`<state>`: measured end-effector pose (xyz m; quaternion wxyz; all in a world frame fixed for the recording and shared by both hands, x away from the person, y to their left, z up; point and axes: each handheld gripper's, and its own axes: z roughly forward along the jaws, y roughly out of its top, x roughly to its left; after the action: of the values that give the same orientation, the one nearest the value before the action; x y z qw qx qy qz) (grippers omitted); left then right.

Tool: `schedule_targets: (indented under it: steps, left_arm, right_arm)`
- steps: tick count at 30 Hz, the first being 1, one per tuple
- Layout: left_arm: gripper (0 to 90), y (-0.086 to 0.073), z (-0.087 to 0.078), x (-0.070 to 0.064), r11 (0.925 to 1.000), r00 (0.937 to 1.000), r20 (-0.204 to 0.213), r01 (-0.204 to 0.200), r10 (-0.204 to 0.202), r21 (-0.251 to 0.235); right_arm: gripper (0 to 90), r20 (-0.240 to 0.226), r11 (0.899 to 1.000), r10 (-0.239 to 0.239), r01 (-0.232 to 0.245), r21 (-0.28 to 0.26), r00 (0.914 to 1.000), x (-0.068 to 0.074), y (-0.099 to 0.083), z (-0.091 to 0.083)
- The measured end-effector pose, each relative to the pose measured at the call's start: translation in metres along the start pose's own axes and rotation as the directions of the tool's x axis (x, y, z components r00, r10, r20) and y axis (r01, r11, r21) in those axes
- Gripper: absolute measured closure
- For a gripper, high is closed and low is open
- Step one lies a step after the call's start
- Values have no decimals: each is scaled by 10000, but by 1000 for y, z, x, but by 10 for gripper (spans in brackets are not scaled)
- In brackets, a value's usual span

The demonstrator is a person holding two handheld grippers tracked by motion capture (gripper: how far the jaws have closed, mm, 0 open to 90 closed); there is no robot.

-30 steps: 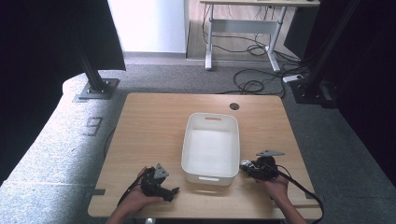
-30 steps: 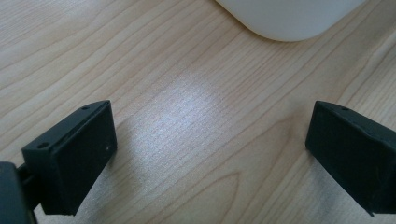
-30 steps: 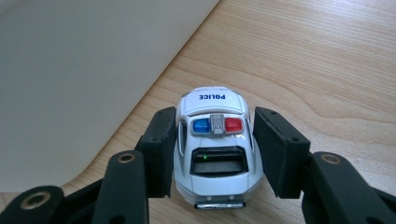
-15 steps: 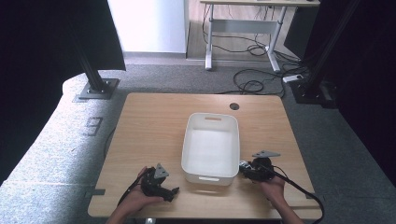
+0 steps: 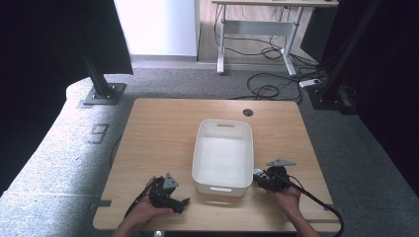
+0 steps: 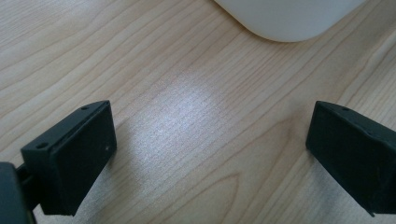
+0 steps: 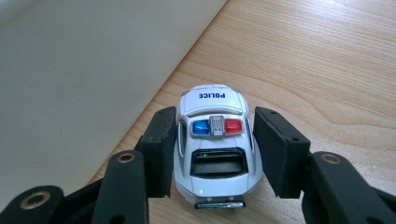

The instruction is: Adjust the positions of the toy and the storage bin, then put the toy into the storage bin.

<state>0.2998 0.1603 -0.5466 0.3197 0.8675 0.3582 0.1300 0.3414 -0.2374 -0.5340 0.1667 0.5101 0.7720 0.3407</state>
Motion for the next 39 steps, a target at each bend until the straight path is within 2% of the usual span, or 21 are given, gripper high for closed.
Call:
schedule_targets:
  steps: [24, 39]
  left_arm:
    - [20, 0, 0, 0, 10000, 10000, 1, -11, 11, 9]
    - [21, 0, 0, 0, 10000, 10000, -4, -8, 8, 14]
  right_arm:
    - [506, -35, 10000, -19, 19, -29, 10000, -1, -1, -1]
    - [506, -166, 9988, 226, -232, -428, 9996, -8, 5, -14]
